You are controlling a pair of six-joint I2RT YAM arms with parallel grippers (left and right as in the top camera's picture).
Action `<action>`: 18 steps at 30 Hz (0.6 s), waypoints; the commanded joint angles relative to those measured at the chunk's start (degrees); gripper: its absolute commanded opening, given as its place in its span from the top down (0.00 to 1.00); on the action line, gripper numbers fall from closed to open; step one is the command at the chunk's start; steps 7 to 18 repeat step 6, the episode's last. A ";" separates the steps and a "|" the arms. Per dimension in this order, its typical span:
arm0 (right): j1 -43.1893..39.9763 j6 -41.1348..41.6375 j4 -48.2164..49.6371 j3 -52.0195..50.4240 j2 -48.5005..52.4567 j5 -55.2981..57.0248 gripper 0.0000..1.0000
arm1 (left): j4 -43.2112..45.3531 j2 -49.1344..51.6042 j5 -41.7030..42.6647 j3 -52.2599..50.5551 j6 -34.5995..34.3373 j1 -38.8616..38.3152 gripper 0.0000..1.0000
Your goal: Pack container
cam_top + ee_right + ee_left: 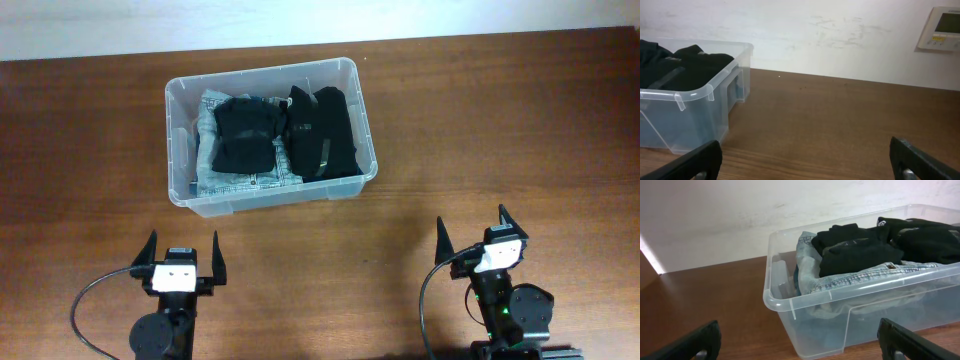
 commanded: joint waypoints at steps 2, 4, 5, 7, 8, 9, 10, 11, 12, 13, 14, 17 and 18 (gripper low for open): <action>-0.52 0.50 -0.04 -0.52 -0.55 0.52 0.02 | -0.11 -0.39 1.33 -0.24 0.92 -0.07 0.00; -0.52 0.50 -0.04 -0.52 -0.55 0.52 0.02 | -0.11 -0.39 1.36 -0.24 0.92 -0.07 0.00; -0.52 0.50 -0.04 -0.52 -0.55 0.52 0.02 | -0.11 -0.39 1.36 -0.24 0.92 -0.07 0.01; -0.52 0.50 -0.04 -0.52 -0.55 0.52 0.02 | -0.11 -0.39 1.36 -0.24 0.92 -0.07 0.01; -0.52 0.50 -0.04 -0.52 -0.55 0.52 0.02 | -0.11 -0.39 1.36 -0.24 0.92 -0.07 0.01; -0.52 0.50 -0.04 -0.52 -0.55 0.52 0.02 | -0.11 -0.39 1.36 -0.24 0.92 -0.07 0.01; -0.52 0.50 -0.04 -0.52 -0.55 0.52 0.02 | -0.11 -0.39 1.36 -0.24 0.92 -0.07 0.01; -0.52 0.50 -0.04 -0.52 -0.55 0.52 0.02 | -0.11 -0.39 1.36 -0.24 0.92 -0.07 0.01; -0.52 0.50 -0.04 -0.52 -0.55 0.52 0.02 | -0.11 -0.39 1.36 -0.24 0.92 -0.07 0.01; -0.52 0.50 -0.04 -0.52 -0.55 0.52 0.02 | -0.11 -0.39 1.36 -0.24 0.92 -0.07 0.01; -0.52 0.50 -0.04 -0.52 -0.55 0.52 0.02 | -0.11 -0.39 1.36 -0.24 0.92 -0.07 0.01; -0.52 0.50 -0.04 -0.52 -0.55 0.52 0.02 | -0.11 -0.39 1.36 -0.24 0.92 -0.07 0.01; -0.52 0.50 -0.04 -0.52 -0.55 0.52 0.02 | -0.11 -0.39 1.36 -0.24 0.92 -0.07 0.01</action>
